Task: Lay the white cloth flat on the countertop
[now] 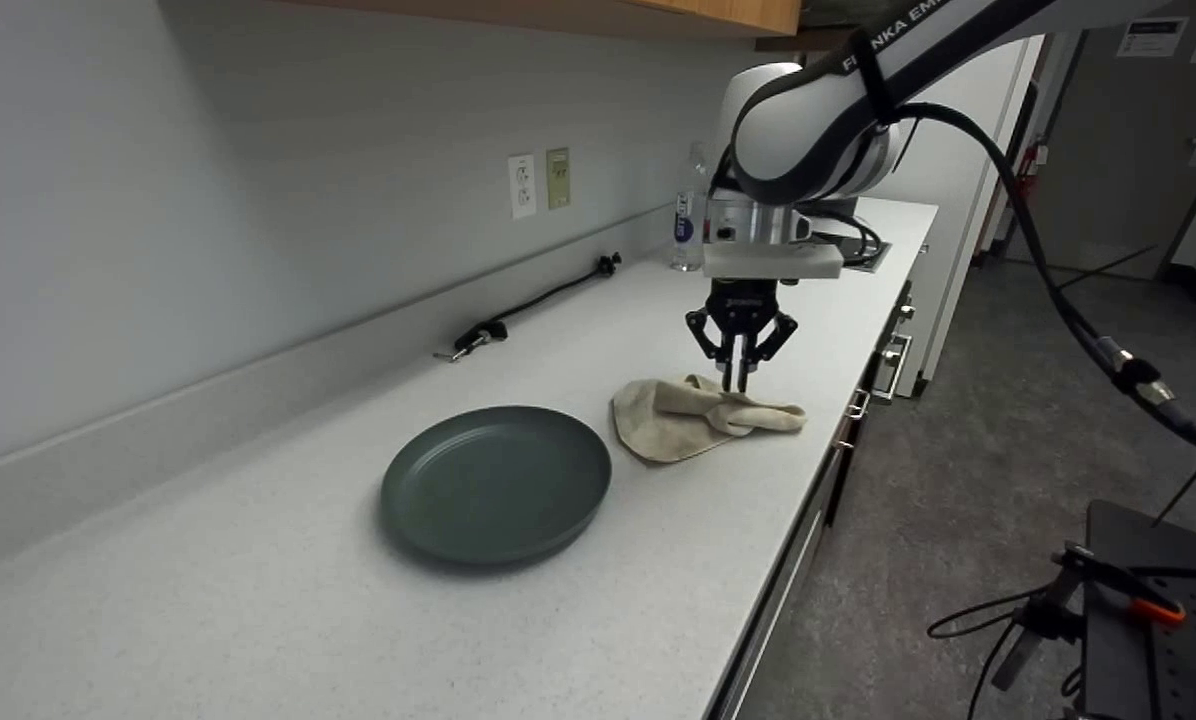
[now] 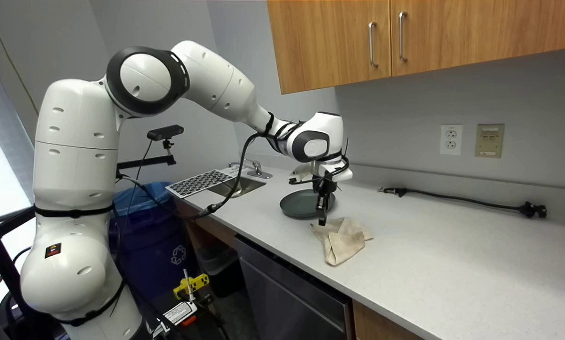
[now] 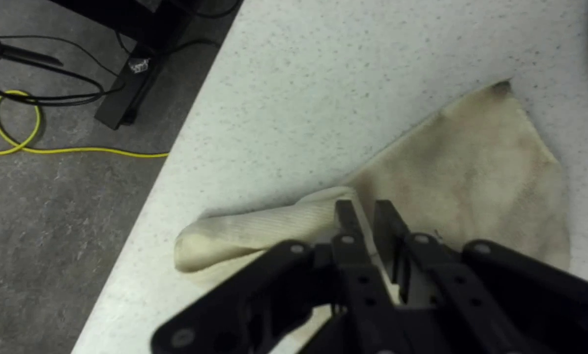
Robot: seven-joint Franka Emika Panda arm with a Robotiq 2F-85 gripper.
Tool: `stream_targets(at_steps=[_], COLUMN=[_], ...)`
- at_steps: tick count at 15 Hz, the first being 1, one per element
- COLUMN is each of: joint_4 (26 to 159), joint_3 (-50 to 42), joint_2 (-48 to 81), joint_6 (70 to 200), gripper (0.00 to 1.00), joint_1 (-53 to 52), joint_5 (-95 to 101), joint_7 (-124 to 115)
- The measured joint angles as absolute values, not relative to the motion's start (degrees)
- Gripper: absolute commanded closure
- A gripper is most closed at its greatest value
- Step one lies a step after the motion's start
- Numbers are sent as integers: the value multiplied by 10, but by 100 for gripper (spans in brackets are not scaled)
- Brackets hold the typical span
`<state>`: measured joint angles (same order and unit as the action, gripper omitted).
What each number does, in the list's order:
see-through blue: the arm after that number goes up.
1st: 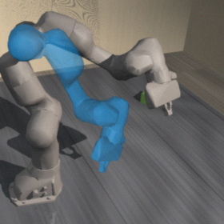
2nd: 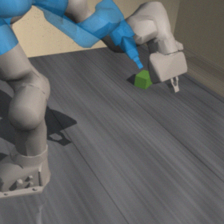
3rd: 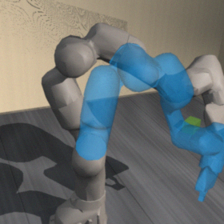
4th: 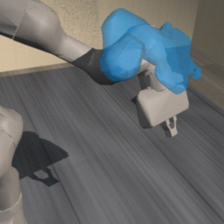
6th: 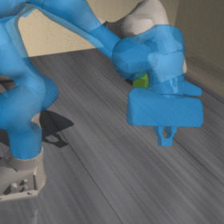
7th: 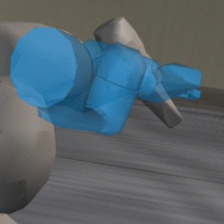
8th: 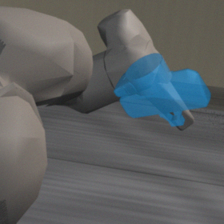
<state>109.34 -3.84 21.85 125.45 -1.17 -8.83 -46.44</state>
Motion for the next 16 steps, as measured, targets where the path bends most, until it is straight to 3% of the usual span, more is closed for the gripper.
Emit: stream_targets(at_steps=[7, 16], joint_4=[1115, 1096], joint_3=[-55, -54], joint_2=[172, 169], joint_6=[1213, 1123], gripper=[0, 0], joint_1=[-2, 15], joint_5=[-28, -28], joint_7=[-370, -200])
